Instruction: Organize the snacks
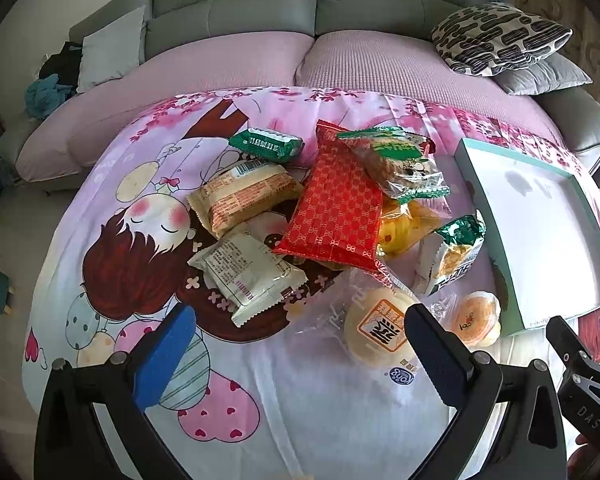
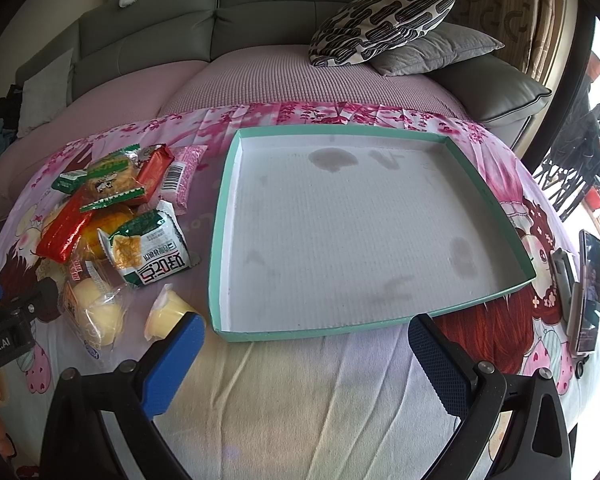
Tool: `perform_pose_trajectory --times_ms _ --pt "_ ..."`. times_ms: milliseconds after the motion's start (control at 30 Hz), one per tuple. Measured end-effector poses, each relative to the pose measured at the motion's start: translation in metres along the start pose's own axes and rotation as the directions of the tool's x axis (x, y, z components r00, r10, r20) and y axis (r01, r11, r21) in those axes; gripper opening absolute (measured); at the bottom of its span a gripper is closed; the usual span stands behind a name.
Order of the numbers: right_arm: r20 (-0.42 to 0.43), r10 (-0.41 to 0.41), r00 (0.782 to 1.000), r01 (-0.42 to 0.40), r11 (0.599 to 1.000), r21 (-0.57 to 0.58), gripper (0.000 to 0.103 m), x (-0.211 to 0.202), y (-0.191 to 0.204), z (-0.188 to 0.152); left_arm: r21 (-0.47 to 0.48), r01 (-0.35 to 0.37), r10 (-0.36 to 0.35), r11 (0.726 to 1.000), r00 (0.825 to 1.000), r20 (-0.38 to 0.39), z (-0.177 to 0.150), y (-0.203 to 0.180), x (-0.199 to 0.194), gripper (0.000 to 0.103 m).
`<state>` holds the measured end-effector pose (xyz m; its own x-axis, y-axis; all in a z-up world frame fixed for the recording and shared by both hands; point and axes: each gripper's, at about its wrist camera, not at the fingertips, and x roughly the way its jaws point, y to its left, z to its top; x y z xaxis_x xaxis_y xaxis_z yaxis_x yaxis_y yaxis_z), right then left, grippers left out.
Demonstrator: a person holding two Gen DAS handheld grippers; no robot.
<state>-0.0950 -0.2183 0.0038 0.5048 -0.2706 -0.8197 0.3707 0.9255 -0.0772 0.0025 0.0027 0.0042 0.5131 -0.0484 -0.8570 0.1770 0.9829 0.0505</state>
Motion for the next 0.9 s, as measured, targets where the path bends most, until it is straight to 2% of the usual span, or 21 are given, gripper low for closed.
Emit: perform_pose_trajectory --times_ms 333,600,733,900 --pt "-0.001 0.0 1.0 0.0 1.0 -0.001 0.103 0.001 0.0 0.0 0.001 -0.007 0.007 1.0 0.999 0.036 0.001 0.0 -0.003 0.103" --pt "-0.002 -0.001 1.0 0.001 1.0 -0.001 0.103 0.001 0.001 0.0 -0.02 0.02 -0.018 1.0 0.997 0.081 0.0 0.001 -0.007 0.103" --pt "-0.001 0.0 1.0 0.0 1.0 -0.001 0.103 0.001 0.001 0.0 -0.039 0.04 -0.037 0.998 0.997 0.071 0.002 0.005 -0.005 0.103" --pt "-0.007 0.042 0.999 -0.042 0.999 -0.007 0.103 0.004 0.008 -0.007 -0.083 -0.013 0.017 0.996 0.999 0.046 0.004 0.021 -0.002 0.103"
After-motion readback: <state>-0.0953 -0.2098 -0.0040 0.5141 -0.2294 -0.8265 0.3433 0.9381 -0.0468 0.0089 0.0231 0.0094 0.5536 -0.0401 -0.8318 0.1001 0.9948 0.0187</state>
